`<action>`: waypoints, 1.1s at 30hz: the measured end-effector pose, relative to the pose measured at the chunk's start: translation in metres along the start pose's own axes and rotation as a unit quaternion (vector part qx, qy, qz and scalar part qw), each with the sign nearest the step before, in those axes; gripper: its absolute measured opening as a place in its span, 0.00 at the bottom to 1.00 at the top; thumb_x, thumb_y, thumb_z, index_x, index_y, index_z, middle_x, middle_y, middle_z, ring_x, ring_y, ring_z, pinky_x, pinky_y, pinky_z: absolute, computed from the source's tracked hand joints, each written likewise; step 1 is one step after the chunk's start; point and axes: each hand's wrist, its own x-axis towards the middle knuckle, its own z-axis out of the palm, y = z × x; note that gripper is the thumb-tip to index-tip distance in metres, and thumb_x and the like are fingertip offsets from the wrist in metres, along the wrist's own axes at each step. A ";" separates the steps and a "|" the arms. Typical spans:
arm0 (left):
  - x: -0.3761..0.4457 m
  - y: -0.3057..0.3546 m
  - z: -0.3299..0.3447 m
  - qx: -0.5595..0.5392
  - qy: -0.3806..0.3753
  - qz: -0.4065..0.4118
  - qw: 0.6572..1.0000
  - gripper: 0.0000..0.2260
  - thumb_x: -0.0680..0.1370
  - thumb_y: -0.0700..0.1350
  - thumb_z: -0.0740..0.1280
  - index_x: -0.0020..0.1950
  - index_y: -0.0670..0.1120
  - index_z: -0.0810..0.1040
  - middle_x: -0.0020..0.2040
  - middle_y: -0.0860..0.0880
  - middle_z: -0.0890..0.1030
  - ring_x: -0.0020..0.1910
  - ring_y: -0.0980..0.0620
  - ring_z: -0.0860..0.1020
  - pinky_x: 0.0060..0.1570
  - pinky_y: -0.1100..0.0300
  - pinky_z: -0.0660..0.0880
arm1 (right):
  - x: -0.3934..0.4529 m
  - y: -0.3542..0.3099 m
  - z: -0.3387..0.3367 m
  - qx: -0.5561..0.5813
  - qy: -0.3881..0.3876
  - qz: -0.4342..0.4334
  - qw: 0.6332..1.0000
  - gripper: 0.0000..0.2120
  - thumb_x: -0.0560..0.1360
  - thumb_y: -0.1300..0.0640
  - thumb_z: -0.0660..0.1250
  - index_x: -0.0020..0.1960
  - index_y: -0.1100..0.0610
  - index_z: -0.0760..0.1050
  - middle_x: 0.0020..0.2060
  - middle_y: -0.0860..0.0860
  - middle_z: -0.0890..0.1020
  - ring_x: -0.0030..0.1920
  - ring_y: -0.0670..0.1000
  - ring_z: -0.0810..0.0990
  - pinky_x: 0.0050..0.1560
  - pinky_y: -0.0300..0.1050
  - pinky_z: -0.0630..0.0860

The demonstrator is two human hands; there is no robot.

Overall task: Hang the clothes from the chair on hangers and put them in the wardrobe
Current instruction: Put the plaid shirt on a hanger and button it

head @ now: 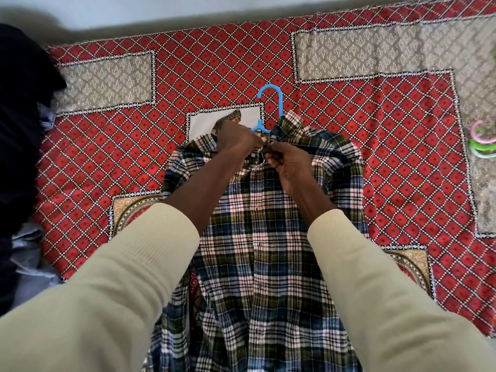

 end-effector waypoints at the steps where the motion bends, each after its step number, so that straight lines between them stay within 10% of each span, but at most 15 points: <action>1: 0.001 0.000 0.000 0.011 0.005 0.003 1.000 0.19 0.67 0.44 0.80 0.54 0.37 0.82 0.47 0.47 0.84 0.39 0.51 0.82 0.31 0.62 0.77 | 0.001 0.001 0.003 -0.020 0.005 -0.012 1.000 0.03 0.73 0.69 0.69 0.41 0.66 0.80 0.32 0.57 0.81 0.31 0.51 0.77 0.33 0.41 0.76; 17: 0.002 -0.016 -0.003 0.064 -0.084 0.158 0.982 0.07 0.77 0.42 0.70 0.45 0.39 0.84 0.43 0.40 0.84 0.37 0.50 0.78 0.39 0.54 0.75 | 0.007 0.009 0.007 -0.258 0.049 -0.160 0.951 0.07 0.74 0.61 0.72 0.38 0.58 0.79 0.34 0.52 0.82 0.34 0.47 0.75 0.36 0.47 0.74; 27: 0.016 -0.005 -0.017 0.133 -0.203 0.181 0.953 0.05 0.79 0.40 0.66 0.48 0.40 0.79 0.43 0.45 0.78 0.41 0.51 0.73 0.39 0.60 0.69 | 0.010 -0.008 -0.010 -0.331 -0.066 -0.189 0.922 0.02 0.77 0.63 0.67 0.46 0.60 0.78 0.40 0.56 0.81 0.38 0.51 0.75 0.37 0.47 0.73; 33: 0.048 -0.021 -0.027 0.104 -0.035 0.227 0.968 0.09 0.76 0.48 0.70 0.54 0.46 0.82 0.51 0.47 0.83 0.47 0.51 0.81 0.54 0.54 0.77 | 0.022 -0.024 -0.017 -0.515 -0.090 -0.134 0.842 0.07 0.76 0.64 0.65 0.43 0.68 0.77 0.35 0.59 0.79 0.33 0.53 0.73 0.35 0.44 0.71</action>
